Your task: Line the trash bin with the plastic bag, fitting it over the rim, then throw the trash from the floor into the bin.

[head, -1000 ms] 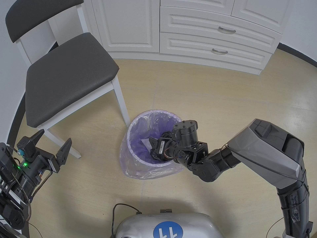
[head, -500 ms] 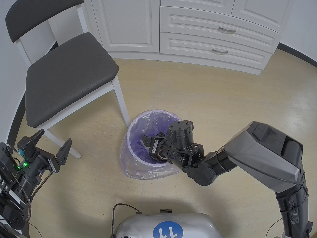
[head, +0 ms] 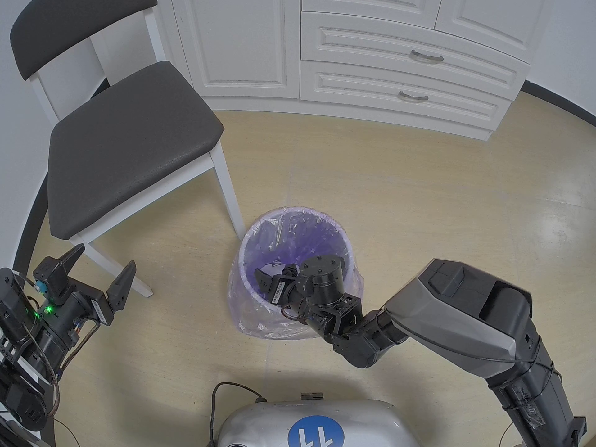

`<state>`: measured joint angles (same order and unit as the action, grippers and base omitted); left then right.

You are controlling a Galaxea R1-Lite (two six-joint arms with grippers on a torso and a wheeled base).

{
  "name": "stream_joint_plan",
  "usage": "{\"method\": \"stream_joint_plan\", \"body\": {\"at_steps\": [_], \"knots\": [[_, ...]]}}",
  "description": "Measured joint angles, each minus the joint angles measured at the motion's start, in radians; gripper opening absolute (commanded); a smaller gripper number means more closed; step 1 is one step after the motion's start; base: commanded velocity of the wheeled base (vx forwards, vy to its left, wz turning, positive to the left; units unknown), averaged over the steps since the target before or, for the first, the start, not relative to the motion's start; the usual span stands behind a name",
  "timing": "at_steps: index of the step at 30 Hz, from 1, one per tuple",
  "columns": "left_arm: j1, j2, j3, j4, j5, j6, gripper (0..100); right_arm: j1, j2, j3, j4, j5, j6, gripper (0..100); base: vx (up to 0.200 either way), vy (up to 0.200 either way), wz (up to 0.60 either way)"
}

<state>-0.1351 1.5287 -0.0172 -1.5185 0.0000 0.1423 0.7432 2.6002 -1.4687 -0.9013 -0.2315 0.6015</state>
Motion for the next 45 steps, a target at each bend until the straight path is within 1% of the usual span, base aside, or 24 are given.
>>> {"method": "stream_joint_plan", "body": {"at_steps": [5,9,13,15,16,18,21,24,25,27,28,29,33,36,38,41,45], "knots": [[0.001,0.0,0.0,0.0,0.0,0.0,100,-0.004,-0.006,0.0,-0.015,-0.001,0.006,100,0.0,0.0,0.0],[0.001,0.0,-0.001,-0.001,0.0,0.0,100,-0.011,-0.061,0.03,-0.021,0.0,-0.002,100,0.0,0.0,0.0],[0.001,0.0,0.0,-0.001,-0.001,0.0,100,-0.023,-0.146,0.091,-0.02,0.006,-0.037,100,0.0,0.0,0.0],[0.0,-0.002,0.0,-0.001,-0.001,0.0,100,-0.034,-0.203,0.142,-0.018,0.01,-0.08,100,0.0,0.0,0.0],[0.0,-0.004,0.0,-0.001,-0.001,0.0,100,-0.046,-0.257,0.2,-0.016,0.013,-0.152,100,0.0,0.0,0.0],[0.0,-0.005,0.0,-0.001,-0.001,0.0,100,-0.054,-0.291,0.24,-0.014,0.014,-0.204,100,0.0,0.0,0.0],[0.0,-0.007,0.0,-0.002,-0.001,0.0,100,-0.073,-0.351,0.318,-0.01,0.007,-0.316,100,0.0,0.0,0.0],[0.0,-0.009,0.0,-0.001,-0.001,0.0,100,-0.099,-0.42,0.432,-0.013,-0.017,-0.435,100,0.0,0.0,0.0],[0.001,-0.011,0.0,-0.001,-0.001,0.0,100,-0.139,-0.494,0.556,-0.053,-0.04,-0.517,100,0.0,0.0,0.0],[0.003,-0.013,0.0,-0.001,0.0,0.0,100,-0.166,-0.536,0.629,-0.09,-0.049,-0.55,100,0.0,0.0,0.0],[0.003,-0.016,0.0,-0.001,0.0,0.0,100,-0.191,-0.57,0.687,-0.128,-0.056,-0.578,100,0.0,0.0,0.0],[0.003,-0.017,0.0,-0.001,0.0,0.0,100,-0.2,-0.581,0.704,-0.14,-0.058,-0.585,100,0.0,0.0,0.0],[0.006,-0.028,0.0,-0.006,0.0,0.005,100,-0.3,-0.687,0.842,-0.25,-0.072,-0.636,100,0.0,0.0,0.0],[0.011,-0.042,0.0,-0.008,0.0,0.012,100,-0.366,-0.763,0.916,-0.281,-0.074,-0.652,100,0.0,0.0,0.0],[0.014,-0.063,0.0,-0.009,-0.001,0.019,100,-0.438,-0.845,0.979,-0.294,-0.072,-0.658,100,0.0,0.0,0.0],[0.017,-0.099,0.0,-0.007,-0.001,0.031,100,-0.526,-0.949,1.053,-0.304,-0.067,-0.657,100,0.0,0.0,0.0],[0.018,-0.143,0.0,-0.004,-0.001,0.057,100,-0.608,-1.075,1.13,-0.311,-0.062,-0.642,100,0.0,0.0,0.0]]}}
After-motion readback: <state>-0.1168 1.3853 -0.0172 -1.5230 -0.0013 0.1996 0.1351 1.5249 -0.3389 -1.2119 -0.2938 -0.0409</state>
